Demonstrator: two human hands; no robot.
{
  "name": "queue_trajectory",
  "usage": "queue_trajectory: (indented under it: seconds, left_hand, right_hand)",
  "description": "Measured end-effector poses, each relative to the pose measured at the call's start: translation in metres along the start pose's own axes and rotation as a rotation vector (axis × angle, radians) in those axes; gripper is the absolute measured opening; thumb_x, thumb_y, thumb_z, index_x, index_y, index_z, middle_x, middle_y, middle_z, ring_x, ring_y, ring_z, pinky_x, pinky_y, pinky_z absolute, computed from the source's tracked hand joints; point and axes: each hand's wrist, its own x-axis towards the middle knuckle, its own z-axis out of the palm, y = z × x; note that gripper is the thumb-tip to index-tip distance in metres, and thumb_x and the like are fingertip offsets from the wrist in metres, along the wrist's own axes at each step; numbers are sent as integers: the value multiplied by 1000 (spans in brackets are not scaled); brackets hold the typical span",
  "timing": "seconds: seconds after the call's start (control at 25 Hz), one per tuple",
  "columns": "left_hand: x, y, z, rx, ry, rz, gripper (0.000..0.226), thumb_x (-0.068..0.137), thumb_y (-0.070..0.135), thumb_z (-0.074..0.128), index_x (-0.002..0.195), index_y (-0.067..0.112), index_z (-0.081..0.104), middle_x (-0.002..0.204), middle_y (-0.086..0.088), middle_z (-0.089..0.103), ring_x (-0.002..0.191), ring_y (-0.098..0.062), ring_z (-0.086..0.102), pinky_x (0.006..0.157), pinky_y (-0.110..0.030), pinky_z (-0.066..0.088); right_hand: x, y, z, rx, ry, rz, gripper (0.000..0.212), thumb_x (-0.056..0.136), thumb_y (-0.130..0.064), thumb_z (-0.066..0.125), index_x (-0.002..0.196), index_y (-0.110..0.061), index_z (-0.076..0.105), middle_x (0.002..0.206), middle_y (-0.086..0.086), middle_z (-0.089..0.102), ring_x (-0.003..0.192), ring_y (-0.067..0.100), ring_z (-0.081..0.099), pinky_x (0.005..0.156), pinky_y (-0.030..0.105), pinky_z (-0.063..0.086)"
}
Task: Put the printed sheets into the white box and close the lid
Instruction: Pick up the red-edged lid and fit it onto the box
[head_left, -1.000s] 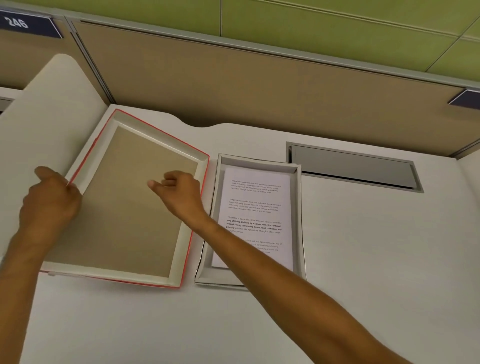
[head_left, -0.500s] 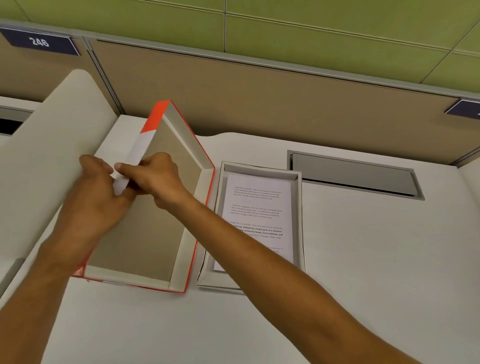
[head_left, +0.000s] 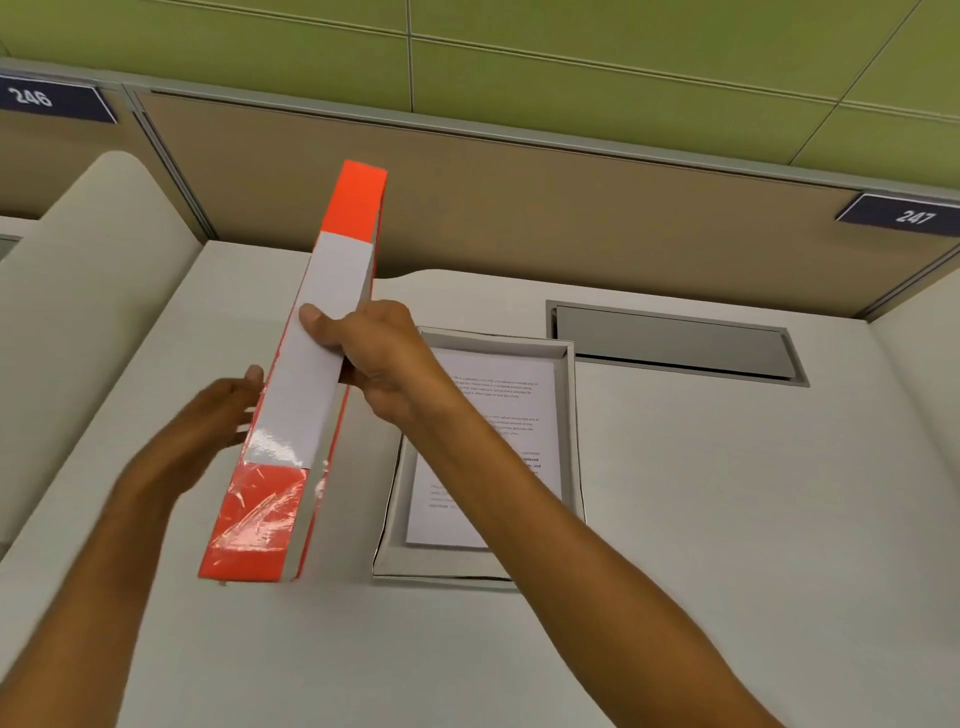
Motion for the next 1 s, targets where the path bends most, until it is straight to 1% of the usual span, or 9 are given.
queue_trajectory:
  seconds: [0.08, 0.16, 0.2, 0.32, 0.48, 0.56, 0.68, 0.8, 1.0]
  left_hand:
    - [10, -10, 20, -49, 68, -91, 56, 105, 33, 41, 127, -17, 51, 118, -46, 57, 99, -54, 62, 85, -55, 52]
    - [14, -17, 34, -190, 29, -172, 52, 102, 47, 42, 114, 1, 61, 77, -22, 74, 60, -25, 71, 51, -35, 58]
    - [16, -24, 38, -251, -5, -190, 53, 99, 55, 44, 106, 7, 65, 65, -8, 74, 51, -17, 70, 43, -28, 55]
    - [22, -34, 47, -285, -45, -114, 49, 93, 64, 46, 108, 28, 76, 99, -1, 80, 85, -20, 77, 63, -32, 60]
    - [25, -30, 61, -221, 24, 71, 50, 90, 66, 47, 132, 42, 60, 128, 8, 69, 112, -17, 69, 98, -43, 53]
    - [23, -25, 75, -123, 56, 139, 52, 91, 68, 43, 138, 46, 51, 137, 15, 61, 118, -12, 63, 101, -37, 48]
    - [23, -22, 102, 78, 80, 189, 57, 97, 66, 31, 149, 42, 38, 148, 6, 53, 126, -21, 56, 105, -40, 43]
    - [26, -24, 132, 233, 65, 206, 60, 100, 60, 26, 154, 37, 29, 150, -4, 51, 129, -33, 56, 105, -46, 45]
    - [37, -38, 159, 432, 66, 219, 61, 102, 51, 23, 158, 28, 23, 143, -11, 57, 125, -34, 59, 106, -51, 47]
  right_hand:
    - [-11, -11, -13, 81, -28, 5, 39, 92, -14, 65, 125, 3, 52, 125, 17, 62, 104, 30, 64, 96, 45, 53]
    - [-22, -23, -32, 190, -75, 0, 34, 94, -11, 62, 120, 9, 55, 117, 17, 64, 92, 25, 64, 93, 41, 55]
    - [-27, -27, -45, 230, -96, 5, 27, 95, -12, 61, 114, 7, 58, 110, 15, 65, 87, 21, 64, 92, 37, 55]
    - [-41, -33, -93, 240, -20, -6, 29, 93, -19, 63, 111, 5, 65, 102, 13, 70, 85, 20, 67, 91, 36, 55]
    - [-56, -16, -160, 34, 234, -83, 44, 88, -36, 70, 109, 4, 70, 106, 15, 75, 93, 27, 73, 87, 39, 60]
    - [-61, 2, -186, -157, 342, -93, 50, 87, -52, 65, 98, -4, 74, 93, 8, 78, 84, 23, 75, 75, 34, 62]
    - [-60, 41, -216, -370, 509, -130, 58, 92, -61, 48, 83, -8, 68, 76, 5, 73, 67, 15, 72, 62, 23, 56]
    - [-55, 83, -236, -465, 643, -70, 59, 96, -62, 34, 84, -14, 65, 79, 2, 71, 70, 15, 71, 63, 24, 54]
    - [-44, 130, -257, -542, 712, -22, 62, 102, -51, 28, 85, -2, 61, 79, 13, 67, 72, 23, 66, 66, 30, 52]
